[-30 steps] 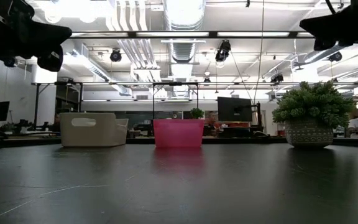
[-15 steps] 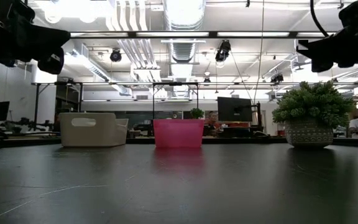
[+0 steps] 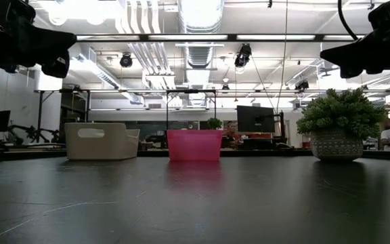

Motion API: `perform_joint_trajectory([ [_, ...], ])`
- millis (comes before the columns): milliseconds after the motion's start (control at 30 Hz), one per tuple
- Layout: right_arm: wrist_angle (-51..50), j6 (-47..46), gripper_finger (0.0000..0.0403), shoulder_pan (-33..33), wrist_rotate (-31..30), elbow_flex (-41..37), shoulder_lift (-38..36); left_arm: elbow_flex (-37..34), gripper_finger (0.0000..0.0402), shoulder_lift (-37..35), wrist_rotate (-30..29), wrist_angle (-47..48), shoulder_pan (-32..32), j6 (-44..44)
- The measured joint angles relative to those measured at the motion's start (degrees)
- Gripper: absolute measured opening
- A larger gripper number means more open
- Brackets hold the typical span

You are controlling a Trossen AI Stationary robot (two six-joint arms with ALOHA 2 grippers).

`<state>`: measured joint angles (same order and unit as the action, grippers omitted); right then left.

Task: Pick and place medicine bottles into bin by pill shape (circle, oval)
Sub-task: Return to Home Position

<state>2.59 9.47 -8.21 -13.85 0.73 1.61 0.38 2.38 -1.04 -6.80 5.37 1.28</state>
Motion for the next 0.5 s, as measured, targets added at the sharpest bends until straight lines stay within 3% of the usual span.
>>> perform_joint_trajectory([
  [500, -0.1, -3.5, 0.0009, 0.0, -0.1, 0.0, 0.0, -0.1, 0.0000, 0.2, 0.0, 0.0, 0.0, 0.6],
])
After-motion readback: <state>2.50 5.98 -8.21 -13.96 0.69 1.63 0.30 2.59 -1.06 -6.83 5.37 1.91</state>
